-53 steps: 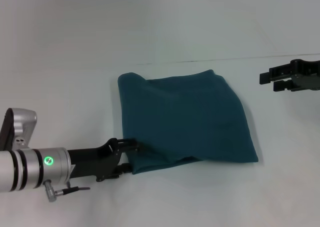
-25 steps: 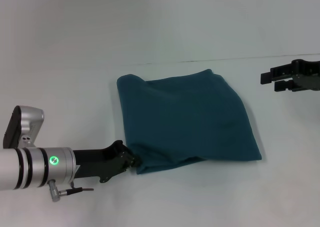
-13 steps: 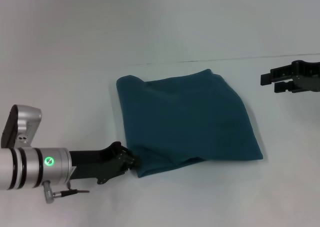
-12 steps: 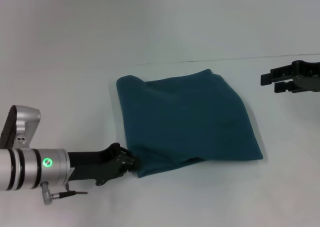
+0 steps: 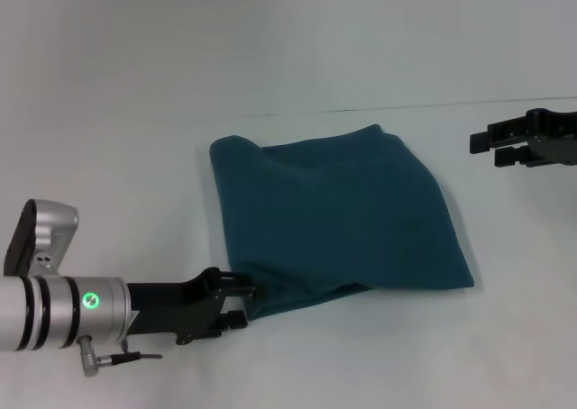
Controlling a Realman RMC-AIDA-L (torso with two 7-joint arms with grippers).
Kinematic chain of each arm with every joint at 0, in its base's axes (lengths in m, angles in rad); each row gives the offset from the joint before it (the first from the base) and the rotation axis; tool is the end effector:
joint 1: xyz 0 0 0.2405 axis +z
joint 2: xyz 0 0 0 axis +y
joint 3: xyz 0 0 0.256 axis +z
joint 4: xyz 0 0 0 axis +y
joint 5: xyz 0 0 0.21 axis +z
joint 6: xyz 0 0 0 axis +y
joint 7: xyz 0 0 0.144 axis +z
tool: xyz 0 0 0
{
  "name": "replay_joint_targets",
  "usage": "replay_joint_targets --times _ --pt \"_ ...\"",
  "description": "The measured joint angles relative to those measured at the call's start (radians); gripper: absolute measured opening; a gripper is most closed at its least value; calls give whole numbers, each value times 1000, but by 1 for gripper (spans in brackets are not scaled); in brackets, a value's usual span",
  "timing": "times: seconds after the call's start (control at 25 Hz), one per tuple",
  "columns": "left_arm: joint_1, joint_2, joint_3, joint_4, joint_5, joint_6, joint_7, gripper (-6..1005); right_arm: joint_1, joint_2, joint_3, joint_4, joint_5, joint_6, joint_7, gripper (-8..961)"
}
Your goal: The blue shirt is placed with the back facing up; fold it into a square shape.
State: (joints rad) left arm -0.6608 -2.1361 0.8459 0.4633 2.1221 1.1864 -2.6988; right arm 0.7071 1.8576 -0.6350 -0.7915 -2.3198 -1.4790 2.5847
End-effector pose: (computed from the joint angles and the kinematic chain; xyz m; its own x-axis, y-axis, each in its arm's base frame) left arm -0.2568 0.3477 -0.0807 -0.2305 0.9403 0.2504 0.9606 0.1788 0.2127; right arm 0.2643 0.4074 0.1139 0.1854 -0.8729 -0.4514 -0.9826 -0.1593 -0.0956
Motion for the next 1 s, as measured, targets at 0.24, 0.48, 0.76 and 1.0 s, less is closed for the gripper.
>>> replay_joint_targets --times 0.24,0.48,0.76,1.0 --pt "-22 -3 8 -16 3 -16 -9 583 0 0 0 0 -1 0 0 599" --pt "-50 -4 21 -40 3 -45 -12 565 0 0 0 2 -1 3 0 599" --pt "-61 -4 34 -25 3 -71 -37 545 0 0 0 3 0 6 -3 598" --pt "-68 -4 42 -27 2 -71 -38 384 0 -1 4 13 1 8 -13 598"
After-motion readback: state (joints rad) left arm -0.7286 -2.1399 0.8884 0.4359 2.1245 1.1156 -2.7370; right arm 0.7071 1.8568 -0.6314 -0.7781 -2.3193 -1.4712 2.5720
